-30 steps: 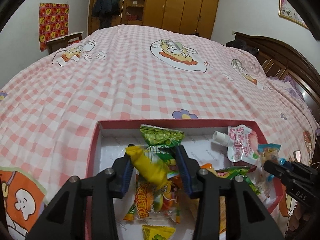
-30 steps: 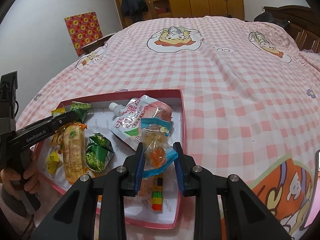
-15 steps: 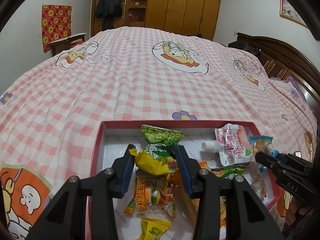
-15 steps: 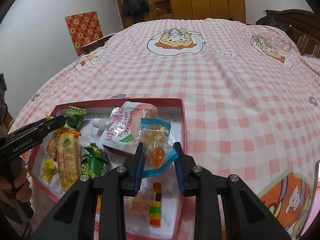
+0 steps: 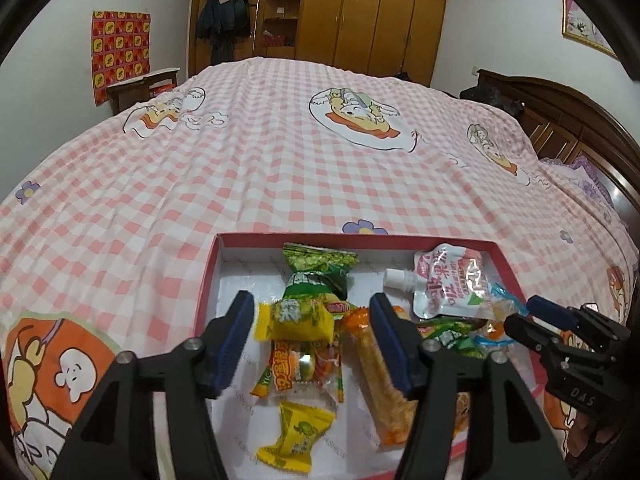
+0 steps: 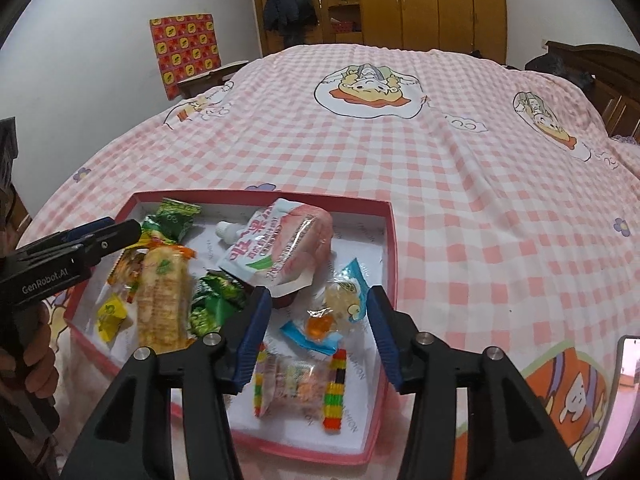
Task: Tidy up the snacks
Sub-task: 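Move both open tools back from the tray toward the purple tin and yellow ball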
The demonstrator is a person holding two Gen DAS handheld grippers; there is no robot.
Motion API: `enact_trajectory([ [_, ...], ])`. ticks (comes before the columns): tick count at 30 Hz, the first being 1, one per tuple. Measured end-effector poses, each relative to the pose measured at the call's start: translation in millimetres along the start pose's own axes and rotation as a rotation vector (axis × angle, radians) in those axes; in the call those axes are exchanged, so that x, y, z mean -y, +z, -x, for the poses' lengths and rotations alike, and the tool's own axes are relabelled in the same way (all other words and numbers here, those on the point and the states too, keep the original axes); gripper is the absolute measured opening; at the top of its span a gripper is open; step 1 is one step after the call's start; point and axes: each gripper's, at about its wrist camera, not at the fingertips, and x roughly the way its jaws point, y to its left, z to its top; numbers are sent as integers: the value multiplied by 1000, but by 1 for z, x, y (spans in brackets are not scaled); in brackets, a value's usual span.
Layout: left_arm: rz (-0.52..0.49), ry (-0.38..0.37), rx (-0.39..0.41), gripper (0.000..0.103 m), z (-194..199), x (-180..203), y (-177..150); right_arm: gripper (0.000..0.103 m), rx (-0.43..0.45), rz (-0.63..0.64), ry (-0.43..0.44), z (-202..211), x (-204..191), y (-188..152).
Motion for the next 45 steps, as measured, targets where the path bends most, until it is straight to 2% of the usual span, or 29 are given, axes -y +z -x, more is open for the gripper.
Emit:
enact_trajectory([
  [5, -17, 5, 8, 67, 14, 5, -5, 60, 11, -15, 15, 12, -3, -3],
  [17, -32, 7, -1, 69, 53, 18, -26, 61, 35, -13, 51, 50, -20, -22],
  [24, -23, 3, -39, 69, 66, 22, -46, 61, 39, -27, 45, 64, -25, -41],
  [35, 21, -25, -117, 69, 75, 22, -85, 61, -9, -68, 62, 71, -26, -77],
  [45, 10, -33, -182, 69, 70, 27, -113, 61, -89, -87, 45, 67, -19, -103],
])
